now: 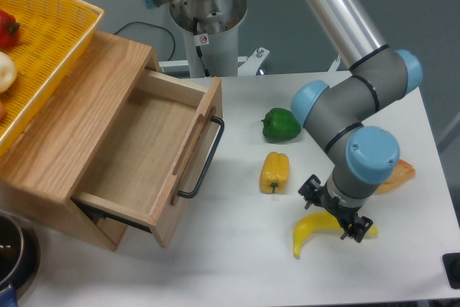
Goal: Pick up the banana
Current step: 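Shift the gripper along the banana toward its tip and lower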
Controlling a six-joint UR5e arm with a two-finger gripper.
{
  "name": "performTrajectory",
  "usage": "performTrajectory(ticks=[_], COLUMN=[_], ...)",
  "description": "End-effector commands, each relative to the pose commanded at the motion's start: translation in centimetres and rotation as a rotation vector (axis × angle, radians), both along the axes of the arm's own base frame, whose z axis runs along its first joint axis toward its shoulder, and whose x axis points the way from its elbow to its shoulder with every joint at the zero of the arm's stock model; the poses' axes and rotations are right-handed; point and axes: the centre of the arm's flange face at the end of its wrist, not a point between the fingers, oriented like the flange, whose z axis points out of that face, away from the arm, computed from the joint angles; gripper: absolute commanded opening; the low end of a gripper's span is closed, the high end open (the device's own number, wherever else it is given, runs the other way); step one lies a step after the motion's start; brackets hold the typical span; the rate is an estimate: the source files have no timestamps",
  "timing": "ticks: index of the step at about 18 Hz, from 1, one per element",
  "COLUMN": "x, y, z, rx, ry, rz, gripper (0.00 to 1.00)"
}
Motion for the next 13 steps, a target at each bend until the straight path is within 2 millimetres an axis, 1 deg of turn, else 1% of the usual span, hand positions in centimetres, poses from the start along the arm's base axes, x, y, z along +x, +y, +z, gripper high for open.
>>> performTrajectory(ticks=[4,5,8,9,11,13], x=[-1.7,-1.8,-3.0,-3.4,-4.0,-4.3], y=[-2.1,-2.2,-3.1,-3.3,-3.3,-3.6], z=[0.4,0.5,0.3,0.2,-0.9,-1.3], rx=[0.003,0.003,-0.031,-0.056,-0.095,-0.096], ry=[0.022,0.029,0.087,0.114,0.144,0.152], rz=[-0.205,-0.256,-0.392,-0.420,-0.427,-0.428], gripper=[1.00,1.00,1.00,1.00,1.00,1.00])
